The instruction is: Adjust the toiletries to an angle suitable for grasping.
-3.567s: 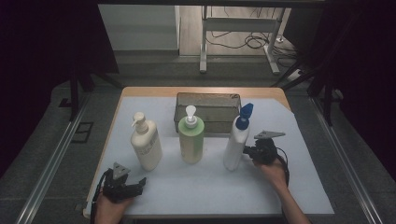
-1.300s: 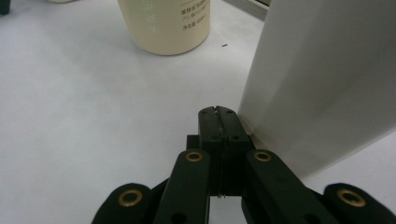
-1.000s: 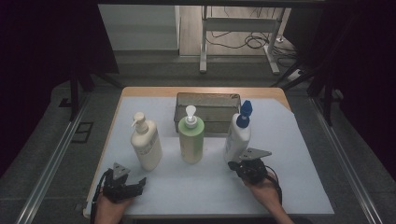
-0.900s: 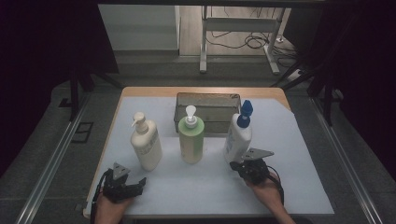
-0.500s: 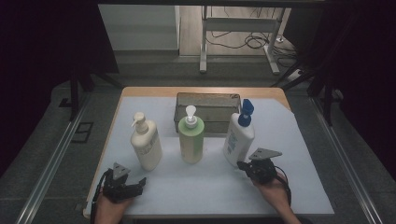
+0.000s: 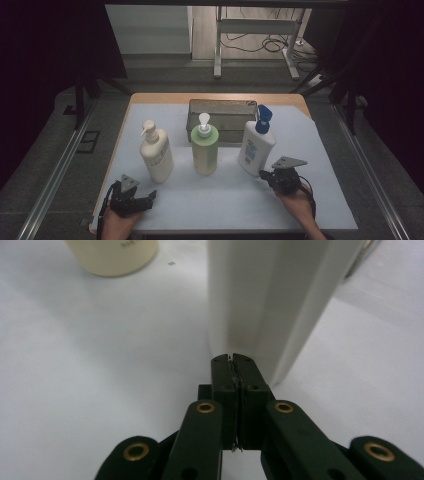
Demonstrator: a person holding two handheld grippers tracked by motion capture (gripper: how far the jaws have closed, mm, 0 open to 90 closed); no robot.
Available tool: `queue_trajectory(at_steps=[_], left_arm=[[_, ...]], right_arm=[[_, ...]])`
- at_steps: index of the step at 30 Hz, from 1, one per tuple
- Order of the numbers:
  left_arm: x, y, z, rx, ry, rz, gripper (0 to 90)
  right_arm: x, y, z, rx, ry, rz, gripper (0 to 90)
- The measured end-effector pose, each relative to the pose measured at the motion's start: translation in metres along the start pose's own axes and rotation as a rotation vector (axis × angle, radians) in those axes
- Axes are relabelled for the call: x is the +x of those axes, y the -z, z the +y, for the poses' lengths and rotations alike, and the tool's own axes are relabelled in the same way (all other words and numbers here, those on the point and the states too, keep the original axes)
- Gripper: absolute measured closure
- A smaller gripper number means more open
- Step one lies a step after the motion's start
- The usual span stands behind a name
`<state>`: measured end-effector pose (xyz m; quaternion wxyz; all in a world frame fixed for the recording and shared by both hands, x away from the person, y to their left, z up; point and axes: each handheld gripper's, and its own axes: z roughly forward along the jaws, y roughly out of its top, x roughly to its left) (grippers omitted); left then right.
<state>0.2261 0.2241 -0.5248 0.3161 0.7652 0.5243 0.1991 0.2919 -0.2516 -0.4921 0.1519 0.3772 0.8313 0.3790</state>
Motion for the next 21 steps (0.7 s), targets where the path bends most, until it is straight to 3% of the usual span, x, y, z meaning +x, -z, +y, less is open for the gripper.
queue_trajectory(at_steps=[6, 14, 21], left_arm=[[0.0, 0.0, 0.0, 0.0, 0.0, -0.001, 14.6], [0.0, 0.0, 0.0, 0.0, 0.001, 0.0, 14.6], [0.0, 0.0, 0.0, 0.002, -0.002, 0.0, 14.6]], right_arm=[[0.003, 0.013, 0.003, -0.017, 0.006, 0.007, 80.6], [-0.001, 0.036, 0.011, -0.033, -0.016, 0.005, 64.6], [-0.004, 0.045, 0.022, -0.046, -0.026, 0.0, 53.2]])
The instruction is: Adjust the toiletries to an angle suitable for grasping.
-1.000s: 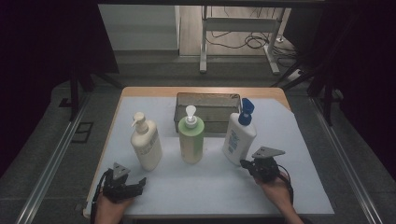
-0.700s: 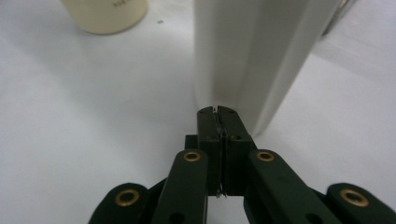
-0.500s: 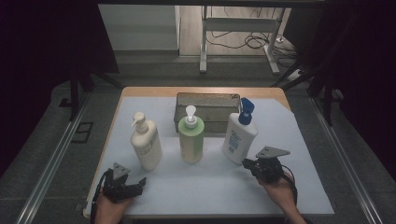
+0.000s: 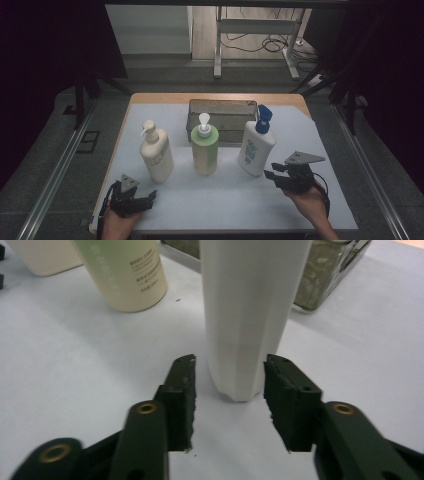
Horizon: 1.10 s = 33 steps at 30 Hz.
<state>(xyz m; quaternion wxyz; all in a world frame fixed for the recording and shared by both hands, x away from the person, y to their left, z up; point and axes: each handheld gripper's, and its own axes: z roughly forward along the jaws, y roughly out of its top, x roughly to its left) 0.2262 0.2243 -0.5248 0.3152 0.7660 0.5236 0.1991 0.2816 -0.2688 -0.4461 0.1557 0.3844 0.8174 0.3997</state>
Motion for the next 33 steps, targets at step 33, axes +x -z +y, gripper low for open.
queue_trajectory(at_steps=[33], left_arm=[[0.0, 0.0, 0.0, 0.0, 0.0, -0.001, 14.6]], right_arm=[[-0.006, -0.02, 0.056, -0.053, -0.006, -0.015, 23.8]])
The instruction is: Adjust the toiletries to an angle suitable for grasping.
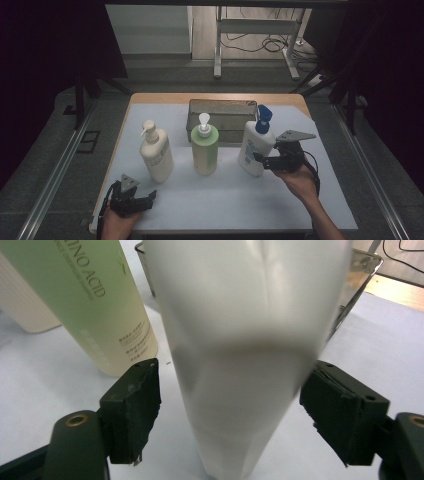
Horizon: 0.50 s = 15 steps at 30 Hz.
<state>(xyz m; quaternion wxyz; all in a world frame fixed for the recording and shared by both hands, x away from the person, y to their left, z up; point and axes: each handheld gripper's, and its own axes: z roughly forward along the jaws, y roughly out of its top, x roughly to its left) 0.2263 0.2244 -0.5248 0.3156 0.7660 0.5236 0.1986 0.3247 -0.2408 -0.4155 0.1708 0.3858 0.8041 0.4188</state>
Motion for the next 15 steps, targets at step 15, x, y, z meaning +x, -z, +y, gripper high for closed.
queue_trajectory(at_steps=[15], left_arm=[[0.0, 0.0, 0.0, 0.0, 0.0, 0.0, 14.6]], right_arm=[[0.004, -0.017, 0.014, -0.017, -0.012, -0.014, 25.3]])
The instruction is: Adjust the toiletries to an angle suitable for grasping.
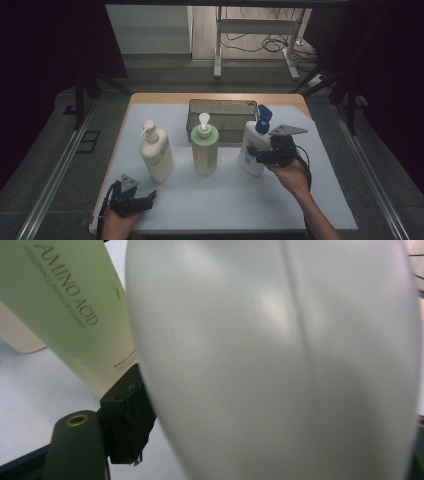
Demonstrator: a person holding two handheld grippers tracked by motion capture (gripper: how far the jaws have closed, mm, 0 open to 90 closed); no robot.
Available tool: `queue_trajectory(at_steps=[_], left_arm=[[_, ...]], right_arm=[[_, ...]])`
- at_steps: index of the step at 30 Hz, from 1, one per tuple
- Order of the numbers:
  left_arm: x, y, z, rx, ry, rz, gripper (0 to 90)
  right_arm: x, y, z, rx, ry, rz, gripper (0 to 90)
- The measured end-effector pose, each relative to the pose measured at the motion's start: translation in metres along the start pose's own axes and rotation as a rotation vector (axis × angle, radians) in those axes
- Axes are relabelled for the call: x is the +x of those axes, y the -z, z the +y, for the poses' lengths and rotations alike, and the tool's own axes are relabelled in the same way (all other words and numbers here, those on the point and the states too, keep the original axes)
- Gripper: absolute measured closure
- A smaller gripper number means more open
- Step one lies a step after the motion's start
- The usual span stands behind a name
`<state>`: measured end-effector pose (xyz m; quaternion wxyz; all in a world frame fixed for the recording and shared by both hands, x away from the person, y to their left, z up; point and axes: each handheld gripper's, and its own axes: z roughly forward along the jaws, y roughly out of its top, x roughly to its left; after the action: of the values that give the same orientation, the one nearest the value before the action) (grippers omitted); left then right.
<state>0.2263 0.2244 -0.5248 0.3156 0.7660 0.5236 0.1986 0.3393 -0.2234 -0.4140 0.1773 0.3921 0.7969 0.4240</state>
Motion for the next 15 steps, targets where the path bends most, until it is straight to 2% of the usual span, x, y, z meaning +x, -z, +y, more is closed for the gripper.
queue_trajectory(at_steps=[5, 8, 10, 15], left_arm=[[0.0, 0.0, 0.0, 0.0, 0.0, 0.0, 14.6], [0.0, 0.0, 0.0, 0.0, 0.0, 0.0, 14.6], [0.0, 0.0, 0.0001, 0.0, 0.0, 0.0, 14.6], [0.0001, 0.0, 0.0001, 0.0, -0.002, 0.0, 14.6]], right_arm=[[0.0018, -0.0017, 0.0032, -0.006, 0.008, -0.011, 28.3], [0.003, -0.0022, 0.0047, -0.005, -0.013, -0.016, 33.5], [0.0026, -0.0009, 0.0043, -0.006, -0.009, -0.027, 37.2], [0.0031, 0.0015, 0.0039, -0.001, 0.011, -0.034, 38.7]])
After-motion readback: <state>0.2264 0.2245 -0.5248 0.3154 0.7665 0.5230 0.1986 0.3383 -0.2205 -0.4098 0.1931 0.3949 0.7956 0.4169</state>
